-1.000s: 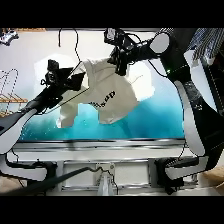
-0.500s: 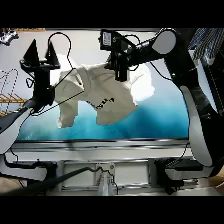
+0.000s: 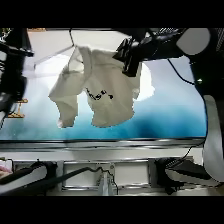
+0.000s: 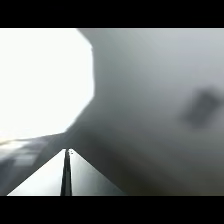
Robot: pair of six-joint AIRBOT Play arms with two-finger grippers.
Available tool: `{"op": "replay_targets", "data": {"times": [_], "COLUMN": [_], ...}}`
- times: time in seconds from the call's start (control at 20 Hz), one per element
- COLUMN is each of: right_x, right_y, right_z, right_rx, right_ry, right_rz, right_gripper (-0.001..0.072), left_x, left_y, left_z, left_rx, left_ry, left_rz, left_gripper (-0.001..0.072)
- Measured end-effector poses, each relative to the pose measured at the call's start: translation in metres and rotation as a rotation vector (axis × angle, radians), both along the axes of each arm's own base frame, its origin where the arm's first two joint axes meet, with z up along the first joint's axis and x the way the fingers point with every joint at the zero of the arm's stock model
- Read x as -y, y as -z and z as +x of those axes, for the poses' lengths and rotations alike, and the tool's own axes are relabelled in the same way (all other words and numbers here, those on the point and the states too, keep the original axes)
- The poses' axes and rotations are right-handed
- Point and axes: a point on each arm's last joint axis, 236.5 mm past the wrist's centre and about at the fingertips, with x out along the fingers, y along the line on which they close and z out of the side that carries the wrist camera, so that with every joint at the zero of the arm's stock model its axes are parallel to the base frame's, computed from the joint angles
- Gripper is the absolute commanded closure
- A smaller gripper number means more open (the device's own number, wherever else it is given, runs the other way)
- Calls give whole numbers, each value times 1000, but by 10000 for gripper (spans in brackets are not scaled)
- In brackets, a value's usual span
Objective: Fold the clothes and pants, and hang the long-sleeved shirts on hangers.
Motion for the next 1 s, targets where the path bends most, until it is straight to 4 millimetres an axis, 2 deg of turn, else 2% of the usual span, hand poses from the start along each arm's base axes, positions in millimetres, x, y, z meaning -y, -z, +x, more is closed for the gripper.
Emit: {"op": "replay_targets", "data": {"times": [0.15,0.3,0.35,0.4,0.45,0.6,0.65,0.7,0.8,0.85,1.0], "right_x": [17,23,24,23,23,20,20,19,18,16,12], "right_y": [-14,-21,-22,-24,-25,-27,-28,-28,-28,-28,-29], "right_z": [7,9,10,10,10,7,6,5,1,-1,-11], "right_rx": [-49,-99,-115,-129,-146,-188,-198,-207,-224,-233,-272], "right_ry": [124,196,214,228,242,260,261,261,259,254,235], "right_rz": [77,143,160,182,202,240,247,251,256,261,272], "right_gripper": [687,687,687,687,687,687,687,687,687,687,687], "left_x": [-26,-38,-35,-30,-18,43,64,84,118,132,169], "left_y": [-8,-17,-24,-29,-34,-37,-31,-20,16,35,82], "left_z": [-1,-23,-33,-42,-51,-72,-78,-82,-86,-86,-82], "left_rx": [-162,-248,-248,-245,-229,-165,-161,-168,-225,-252,-321], "left_ry": [-257,-480,-532,-569,-582,-501,-459,-412,-333,-298,-199], "left_rz": [204,411,473,520,563,654,672,687,721,741,794], "left_gripper": [690,689,666,574,471,459,409,332,124,79,49]}}
